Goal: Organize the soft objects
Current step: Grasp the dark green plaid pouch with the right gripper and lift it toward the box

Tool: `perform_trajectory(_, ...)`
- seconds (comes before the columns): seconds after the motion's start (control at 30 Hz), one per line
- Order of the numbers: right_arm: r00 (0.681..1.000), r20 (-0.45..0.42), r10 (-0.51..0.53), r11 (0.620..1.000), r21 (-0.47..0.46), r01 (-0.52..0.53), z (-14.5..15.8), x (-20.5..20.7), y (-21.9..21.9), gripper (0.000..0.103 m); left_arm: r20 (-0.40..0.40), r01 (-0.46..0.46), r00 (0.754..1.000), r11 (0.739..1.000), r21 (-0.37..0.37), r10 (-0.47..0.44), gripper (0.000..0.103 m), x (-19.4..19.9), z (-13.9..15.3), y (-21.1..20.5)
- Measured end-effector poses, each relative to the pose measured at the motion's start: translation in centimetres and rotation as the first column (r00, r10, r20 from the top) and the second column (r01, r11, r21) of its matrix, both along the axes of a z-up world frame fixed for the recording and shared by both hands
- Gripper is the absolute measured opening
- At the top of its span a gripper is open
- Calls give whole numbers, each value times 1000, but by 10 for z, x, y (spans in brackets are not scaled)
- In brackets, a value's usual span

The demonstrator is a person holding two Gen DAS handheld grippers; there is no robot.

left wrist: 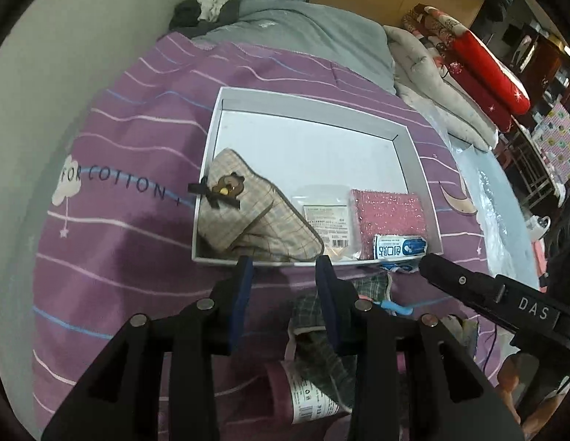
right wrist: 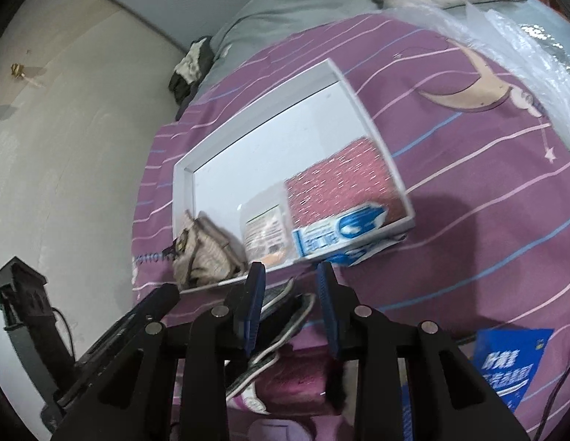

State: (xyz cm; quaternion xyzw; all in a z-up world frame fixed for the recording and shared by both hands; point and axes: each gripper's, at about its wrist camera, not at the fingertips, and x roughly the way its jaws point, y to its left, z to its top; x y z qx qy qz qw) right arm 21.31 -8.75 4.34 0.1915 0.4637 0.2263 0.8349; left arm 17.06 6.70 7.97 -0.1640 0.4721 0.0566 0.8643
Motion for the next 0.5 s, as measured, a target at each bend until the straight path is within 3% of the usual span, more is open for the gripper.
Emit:
perform_trajectory(0.17, 998, -26, 64, 998, 18, -63, -1, -6, 17, 29, -19, -17, 1000, 998, -54, 16, 37, -3, -6, 11)
perform_trajectory(0.4, 992, -89, 94, 996, 15, -93, -13, -8, 31, 29, -50, -42, 998, 999, 3, 42, 37, -4, -12, 12)
perform_trajectory(0.5, 989, -103, 108, 994, 25, -106, -16, -9, 34, 29, -69, -39, 997, 999, -7, 38, 37, -3, -15, 13)
